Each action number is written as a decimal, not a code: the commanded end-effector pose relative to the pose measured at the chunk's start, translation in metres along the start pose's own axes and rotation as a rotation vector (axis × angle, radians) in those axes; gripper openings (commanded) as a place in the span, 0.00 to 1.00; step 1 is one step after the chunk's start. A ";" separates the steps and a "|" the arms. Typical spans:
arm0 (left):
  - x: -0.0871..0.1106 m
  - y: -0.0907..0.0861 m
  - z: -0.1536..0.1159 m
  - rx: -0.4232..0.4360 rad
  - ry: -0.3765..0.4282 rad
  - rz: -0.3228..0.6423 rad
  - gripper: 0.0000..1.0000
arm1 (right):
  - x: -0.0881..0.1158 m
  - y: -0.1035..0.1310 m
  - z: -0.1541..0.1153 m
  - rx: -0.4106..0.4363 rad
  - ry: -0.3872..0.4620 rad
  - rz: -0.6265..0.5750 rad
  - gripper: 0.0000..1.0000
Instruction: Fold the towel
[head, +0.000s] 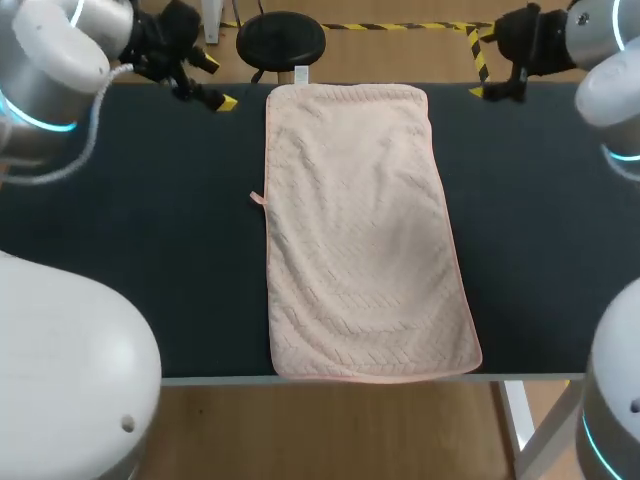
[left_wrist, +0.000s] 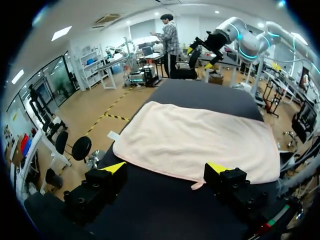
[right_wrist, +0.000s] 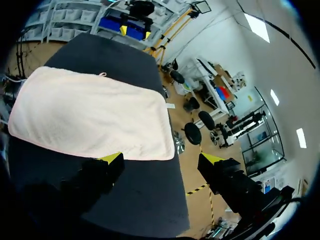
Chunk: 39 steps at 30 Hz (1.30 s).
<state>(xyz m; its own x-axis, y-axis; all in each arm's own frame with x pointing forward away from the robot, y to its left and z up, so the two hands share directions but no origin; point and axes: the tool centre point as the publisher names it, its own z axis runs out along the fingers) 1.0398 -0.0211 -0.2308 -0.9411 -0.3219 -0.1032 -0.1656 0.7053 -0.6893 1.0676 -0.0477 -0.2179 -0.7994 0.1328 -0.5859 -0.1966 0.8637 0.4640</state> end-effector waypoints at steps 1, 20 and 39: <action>-0.008 -0.003 0.012 -0.504 0.245 0.247 1.00 | -0.006 0.002 -0.002 0.148 0.212 -0.122 1.00; 0.050 0.011 0.063 -0.584 0.315 0.398 1.00 | 0.056 0.024 0.026 0.296 0.295 0.048 1.00; 0.060 0.027 0.110 -0.527 0.274 0.241 1.00 | 0.117 0.002 0.071 0.257 0.450 0.060 1.00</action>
<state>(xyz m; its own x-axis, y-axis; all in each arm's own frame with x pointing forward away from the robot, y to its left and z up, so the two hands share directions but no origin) 1.0073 -0.0852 -0.3255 -0.9998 0.0072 0.0185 0.0031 0.9766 -0.2152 1.0041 0.0058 -0.3249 -0.9749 0.0273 -0.2209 -0.0295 0.9678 0.2499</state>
